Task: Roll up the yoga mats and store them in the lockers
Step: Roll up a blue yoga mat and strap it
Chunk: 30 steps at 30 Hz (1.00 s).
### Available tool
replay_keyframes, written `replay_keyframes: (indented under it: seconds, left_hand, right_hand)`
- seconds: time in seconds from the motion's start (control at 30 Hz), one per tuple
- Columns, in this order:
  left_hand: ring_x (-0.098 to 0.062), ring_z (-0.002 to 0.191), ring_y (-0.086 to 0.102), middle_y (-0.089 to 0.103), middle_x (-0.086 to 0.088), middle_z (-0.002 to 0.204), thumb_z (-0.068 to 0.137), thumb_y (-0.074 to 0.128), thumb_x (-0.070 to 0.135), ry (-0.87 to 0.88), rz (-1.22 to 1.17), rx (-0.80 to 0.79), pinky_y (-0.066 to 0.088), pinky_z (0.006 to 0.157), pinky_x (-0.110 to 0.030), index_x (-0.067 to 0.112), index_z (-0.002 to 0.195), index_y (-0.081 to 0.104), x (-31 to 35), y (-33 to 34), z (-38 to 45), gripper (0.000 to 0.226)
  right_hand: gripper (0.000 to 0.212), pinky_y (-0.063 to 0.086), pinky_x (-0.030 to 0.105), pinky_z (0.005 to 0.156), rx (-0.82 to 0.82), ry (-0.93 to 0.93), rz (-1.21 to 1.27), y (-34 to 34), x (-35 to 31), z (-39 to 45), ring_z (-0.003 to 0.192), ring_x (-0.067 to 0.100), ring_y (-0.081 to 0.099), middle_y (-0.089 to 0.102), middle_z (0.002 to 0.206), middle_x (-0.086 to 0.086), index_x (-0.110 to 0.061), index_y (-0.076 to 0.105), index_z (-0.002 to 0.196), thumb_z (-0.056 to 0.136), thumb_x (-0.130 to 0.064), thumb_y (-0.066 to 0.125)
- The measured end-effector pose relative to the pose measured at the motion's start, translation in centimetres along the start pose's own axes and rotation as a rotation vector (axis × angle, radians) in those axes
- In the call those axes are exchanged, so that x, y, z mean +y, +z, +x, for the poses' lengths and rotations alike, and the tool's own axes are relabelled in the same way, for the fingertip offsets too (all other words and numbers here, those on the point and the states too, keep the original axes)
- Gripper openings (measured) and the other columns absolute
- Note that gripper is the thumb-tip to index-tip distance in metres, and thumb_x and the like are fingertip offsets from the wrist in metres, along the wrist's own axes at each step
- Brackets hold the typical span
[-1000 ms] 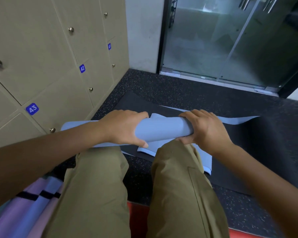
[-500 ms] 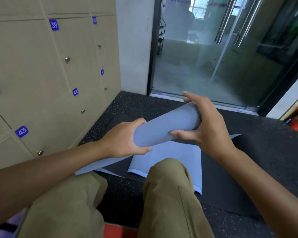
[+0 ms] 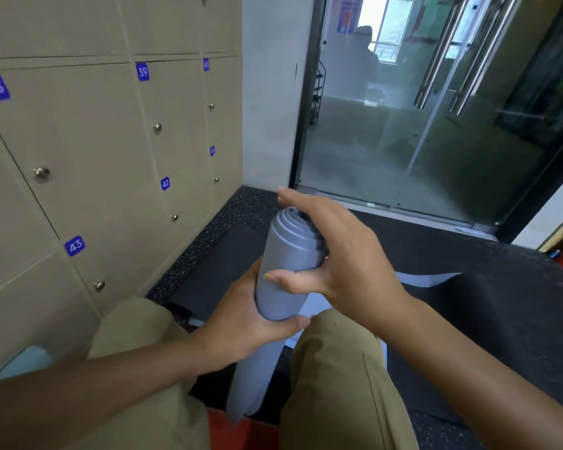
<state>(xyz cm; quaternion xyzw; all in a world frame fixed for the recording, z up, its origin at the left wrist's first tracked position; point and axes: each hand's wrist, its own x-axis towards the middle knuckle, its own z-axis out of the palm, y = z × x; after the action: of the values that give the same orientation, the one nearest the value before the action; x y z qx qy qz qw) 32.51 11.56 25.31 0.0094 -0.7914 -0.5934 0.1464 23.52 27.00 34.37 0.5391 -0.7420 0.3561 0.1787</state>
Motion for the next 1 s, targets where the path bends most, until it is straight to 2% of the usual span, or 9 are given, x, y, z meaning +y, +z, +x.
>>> replay_keyframes:
  seconds: [0.13,0.27,0.37,0.47,0.6,0.77,0.9,1.0]
  left_hand:
    - [-0.017,0.105,0.072,0.074,0.002,0.109,0.073,0.088,0.02,-0.03,-0.054,0.011,0.057,0.086,-0.03,0.009,0.12,0.062,-1.1,0.4,-2.8,0.055]
    - [-0.018,0.107,0.07,0.073,0.002,0.113,0.075,0.085,0.008,-0.027,-0.107,0.024,0.055,0.087,-0.026,0.013,0.124,0.055,-1.7,1.0,-4.3,0.058]
    - [-0.021,0.106,0.07,0.071,-0.002,0.113,0.074,0.088,0.018,-0.009,-0.116,0.045,0.054,0.085,-0.026,0.01,0.122,0.055,-1.8,1.4,-4.4,0.059]
    - [-0.02,0.104,0.07,0.069,0.002,0.114,0.068,0.089,0.03,-0.009,-0.144,0.065,0.056,0.083,-0.027,0.021,0.125,0.049,-1.5,1.8,-4.6,0.07]
    - [-0.019,0.11,0.068,0.066,0.009,0.122,0.067,0.089,0.027,0.033,-0.191,0.127,0.056,0.084,-0.025,0.042,0.127,0.048,-1.2,2.4,-4.4,0.075]
    - [-0.015,0.103,0.07,0.071,0.006,0.114,0.072,0.082,0.036,0.025,-0.23,0.178,0.055,0.08,-0.021,0.019,0.123,0.054,-0.4,3.2,-3.5,0.06]
    - [-0.005,0.102,0.07,0.073,0.013,0.112,0.07,0.079,0.039,0.03,-0.277,0.188,0.052,0.08,-0.013,0.018,0.12,0.058,0.3,4.0,-3.2,0.058]
    - [0.001,0.1,0.069,0.073,0.018,0.109,0.068,0.08,0.04,0.044,-0.278,0.205,0.05,0.078,-0.008,0.018,0.118,0.06,0.8,4.5,-3.0,0.057]
  right_hand:
    - [0.082,0.039,0.02,0.107,-0.073,-0.074,-0.03,1.2,-1.0,-1.3,0.123,0.015,0.056,0.059,0.14,-0.005,-0.015,0.053,0.146,0.078,-0.057,0.073]
    - [0.078,0.04,0.024,0.108,-0.073,-0.108,-0.06,2.1,-1.4,-2.5,0.122,0.02,0.059,0.055,0.148,0.0,-0.013,0.054,0.145,0.082,-0.054,0.071]
    - [0.079,0.046,0.031,0.104,-0.07,-0.072,-0.055,2.2,-1.4,-2.7,0.117,0.021,0.062,0.052,0.152,-0.005,-0.018,0.052,0.148,0.082,-0.057,0.07]
    - [0.079,0.05,0.036,0.1,-0.086,-0.023,-0.031,2.0,-1.2,-2.8,0.117,0.022,0.062,0.049,0.154,-0.011,-0.023,0.05,0.15,0.082,-0.06,0.069]
    - [0.077,0.047,0.033,0.104,-0.135,0.013,0.006,1.8,-0.7,-3.2,0.122,0.017,0.06,0.046,0.156,-0.012,-0.026,0.051,0.149,0.083,-0.061,0.067]
    - [0.069,0.047,0.029,0.101,-0.107,0.028,-0.008,1.6,-0.3,-3.1,0.114,0.017,0.064,0.05,0.154,-0.01,-0.025,0.055,0.146,0.086,-0.057,0.066]
    - [0.064,0.05,0.024,0.091,0.011,0.004,-0.066,1.6,-0.2,-3.1,0.093,0.016,0.065,0.06,0.144,-0.004,-0.019,0.065,0.137,0.086,-0.057,0.065]
    - [0.063,0.05,0.023,0.091,0.072,-0.041,-0.116,1.9,-0.1,-3.2,0.092,0.015,0.063,0.065,0.138,0.001,-0.013,0.069,0.132,0.087,-0.057,0.064]
